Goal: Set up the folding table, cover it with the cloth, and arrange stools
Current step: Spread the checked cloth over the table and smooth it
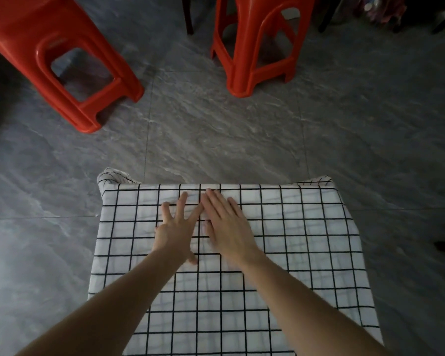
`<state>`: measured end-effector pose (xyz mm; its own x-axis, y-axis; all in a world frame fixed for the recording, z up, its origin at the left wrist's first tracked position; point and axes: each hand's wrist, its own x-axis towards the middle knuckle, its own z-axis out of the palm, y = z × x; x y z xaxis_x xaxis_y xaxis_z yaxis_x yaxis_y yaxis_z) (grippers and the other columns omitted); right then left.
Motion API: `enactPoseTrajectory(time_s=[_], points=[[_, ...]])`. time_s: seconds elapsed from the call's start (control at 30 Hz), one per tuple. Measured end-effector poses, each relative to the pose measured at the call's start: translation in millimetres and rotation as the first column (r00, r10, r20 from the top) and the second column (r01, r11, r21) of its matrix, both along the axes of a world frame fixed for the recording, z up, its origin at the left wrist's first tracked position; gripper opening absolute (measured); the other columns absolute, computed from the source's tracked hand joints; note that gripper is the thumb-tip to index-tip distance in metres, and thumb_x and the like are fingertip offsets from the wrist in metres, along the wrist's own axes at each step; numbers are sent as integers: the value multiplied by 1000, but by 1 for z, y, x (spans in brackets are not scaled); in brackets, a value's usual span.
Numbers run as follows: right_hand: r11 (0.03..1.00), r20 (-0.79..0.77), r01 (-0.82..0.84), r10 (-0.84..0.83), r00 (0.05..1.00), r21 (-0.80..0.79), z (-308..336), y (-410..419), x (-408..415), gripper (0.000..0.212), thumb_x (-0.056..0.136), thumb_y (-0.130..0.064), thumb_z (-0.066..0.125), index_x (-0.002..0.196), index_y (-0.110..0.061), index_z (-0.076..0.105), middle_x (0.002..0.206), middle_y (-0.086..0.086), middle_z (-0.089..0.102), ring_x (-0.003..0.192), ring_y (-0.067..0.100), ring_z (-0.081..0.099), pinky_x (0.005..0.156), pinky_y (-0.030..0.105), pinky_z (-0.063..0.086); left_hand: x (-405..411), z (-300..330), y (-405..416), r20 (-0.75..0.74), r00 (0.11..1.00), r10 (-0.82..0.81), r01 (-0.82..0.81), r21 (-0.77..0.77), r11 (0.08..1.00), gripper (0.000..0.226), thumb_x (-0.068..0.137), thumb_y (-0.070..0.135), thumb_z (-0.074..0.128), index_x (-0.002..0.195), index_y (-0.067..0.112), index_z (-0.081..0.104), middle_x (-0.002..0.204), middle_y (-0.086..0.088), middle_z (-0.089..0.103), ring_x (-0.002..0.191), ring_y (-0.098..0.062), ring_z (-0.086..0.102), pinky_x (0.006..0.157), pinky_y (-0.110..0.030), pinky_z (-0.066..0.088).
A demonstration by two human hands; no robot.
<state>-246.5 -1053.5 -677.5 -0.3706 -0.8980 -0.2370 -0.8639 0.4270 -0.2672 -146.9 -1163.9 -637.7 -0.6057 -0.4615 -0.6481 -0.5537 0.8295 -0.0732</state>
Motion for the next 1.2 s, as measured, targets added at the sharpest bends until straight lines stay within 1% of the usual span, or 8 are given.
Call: enactPoseTrajectory(time_s=[0.2,0.37,0.5,0.53,0.67,0.8,1.03,1.2], points=[[976,-96,215,-210,973,41,2,76,-72,56,103,-43,21,156,-27,12,164,0,2,151,14,-1,121,48,11,-1,5,0,-10,1000,-11,11,-5,1000,154,50,61,84,130,41,-45,151,-9,-34,142,-48,3,91,-47,54],[840,-140,525,-509,849,133,17,170,-127,52,104,-43,19,154,-29,17,162,4,14,147,25,19,114,56,24,-3,5,0,-13,1000,-12,11,-17,1000,155,48,61,85,134,41,-42,150,-8,-31,141,-47,9,86,-44,57],[366,-117,921,-917,381,133,32,207,-145,51,96,-23,46,142,-2,34,154,21,24,137,43,28,107,60,32,-3,4,0,6,1000,-12,12,-24,1000,157,46,61,86,135,40,-41,149,-10,-32,140,-49,7,89,-49,55],[323,-125,941,-934,334,101,38,206,-142,53,92,-18,53,139,1,35,150,24,28,133,47,31,103,62,34,-3,4,0,14,1000,-10,11,-20,1000,157,46,61,86,135,40,-41,149,-10,-33,140,-50,6,91,-50,54],[753,19,651,-653,757,-95,58,163,-110,54,87,-9,62,137,-9,45,144,14,41,132,32,38,109,41,35,-6,5,0,26,1000,-2,2,1,1000,155,48,58,87,137,41,-39,150,-9,-35,142,-51,1,95,-52,51],[922,148,352,-330,932,-161,64,73,-51,56,88,-16,64,140,-20,45,146,0,43,135,17,38,113,36,33,-6,7,0,37,999,-4,4,8,1000,153,51,59,86,138,40,-38,151,-9,-34,142,-51,-1,96,-52,50],[998,174,51,-58,983,44,38,16,-1,78,81,-45,71,147,-30,31,160,-5,17,146,16,16,118,47,18,-3,10,1,35,999,0,0,9,1000,150,54,56,86,140,40,-37,154,-8,-32,143,-50,-2,94,-54,50],[954,60,285,-292,955,96,43,97,-65,78,75,-58,72,141,-34,39,158,-6,24,143,19,27,115,48,27,-2,10,0,28,1000,-6,5,27,1000,151,53,57,86,141,39,-36,154,-8,-33,143,-50,-3,94,-53,50]])
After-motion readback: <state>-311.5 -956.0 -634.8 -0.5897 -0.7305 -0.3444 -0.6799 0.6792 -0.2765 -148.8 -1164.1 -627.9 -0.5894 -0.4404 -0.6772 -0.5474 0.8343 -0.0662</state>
